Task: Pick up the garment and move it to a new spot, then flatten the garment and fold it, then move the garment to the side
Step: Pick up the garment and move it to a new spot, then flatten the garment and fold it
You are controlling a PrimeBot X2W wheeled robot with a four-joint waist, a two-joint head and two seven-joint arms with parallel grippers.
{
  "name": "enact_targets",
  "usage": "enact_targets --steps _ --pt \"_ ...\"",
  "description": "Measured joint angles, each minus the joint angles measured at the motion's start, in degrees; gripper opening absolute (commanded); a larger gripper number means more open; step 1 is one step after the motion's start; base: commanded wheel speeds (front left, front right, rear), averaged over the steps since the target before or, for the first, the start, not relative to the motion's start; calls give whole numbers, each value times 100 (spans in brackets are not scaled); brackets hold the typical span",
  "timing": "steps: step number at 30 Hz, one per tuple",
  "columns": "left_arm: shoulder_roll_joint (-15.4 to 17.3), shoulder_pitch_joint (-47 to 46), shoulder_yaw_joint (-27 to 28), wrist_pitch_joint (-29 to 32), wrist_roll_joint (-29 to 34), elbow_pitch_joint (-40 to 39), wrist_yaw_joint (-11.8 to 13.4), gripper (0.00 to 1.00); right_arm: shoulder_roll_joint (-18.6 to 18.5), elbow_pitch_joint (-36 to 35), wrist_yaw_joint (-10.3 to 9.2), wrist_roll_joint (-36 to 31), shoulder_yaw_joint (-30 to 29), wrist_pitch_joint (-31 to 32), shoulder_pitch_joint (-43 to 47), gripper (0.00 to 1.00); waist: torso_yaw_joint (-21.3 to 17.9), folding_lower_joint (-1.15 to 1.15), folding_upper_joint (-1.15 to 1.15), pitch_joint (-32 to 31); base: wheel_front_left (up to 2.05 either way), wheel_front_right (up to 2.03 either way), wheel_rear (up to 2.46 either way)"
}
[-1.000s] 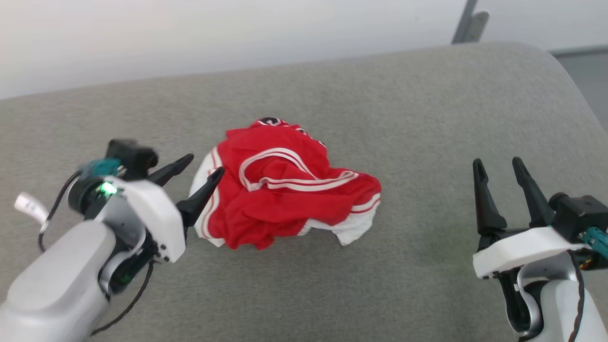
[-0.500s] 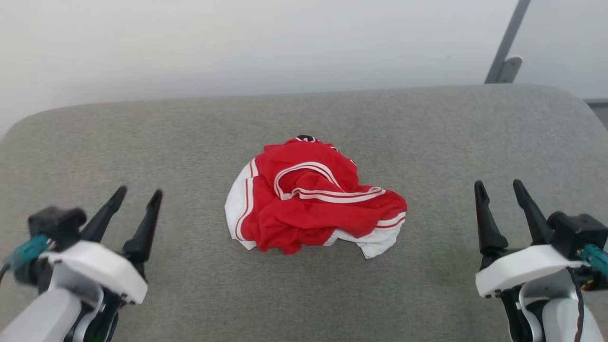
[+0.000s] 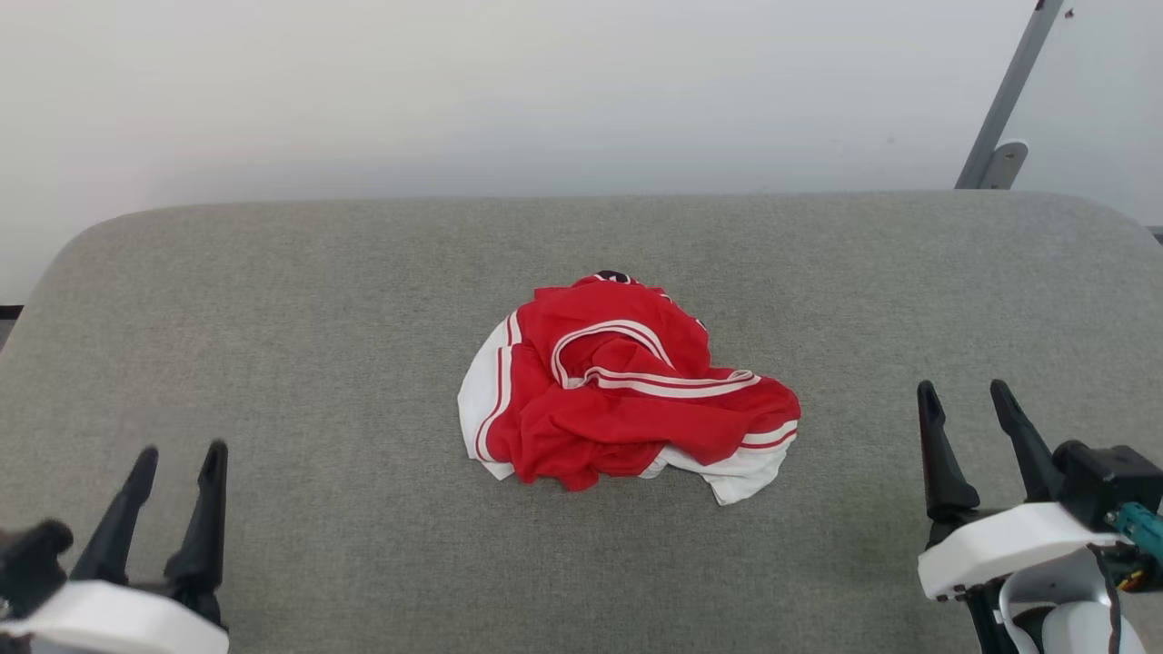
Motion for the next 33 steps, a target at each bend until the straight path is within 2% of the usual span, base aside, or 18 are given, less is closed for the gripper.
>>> enact_targets --steps 7,15,33 --pt "-366 459 497 0 290 53 -368 100 -10 13 0 -11 -9 -37 74 100 62 0 0 -60 0 0 0" --pt "-702 572 840 0 455 216 -665 100 -9 -58 0 -22 -67 -62 114 100 98 0 0 -74 0 0 0" --pt "-1182 610 1124 0 777 299 -915 100 21 -212 0 -20 -209 19 212 100 86 0 0 -29 0 0 0"
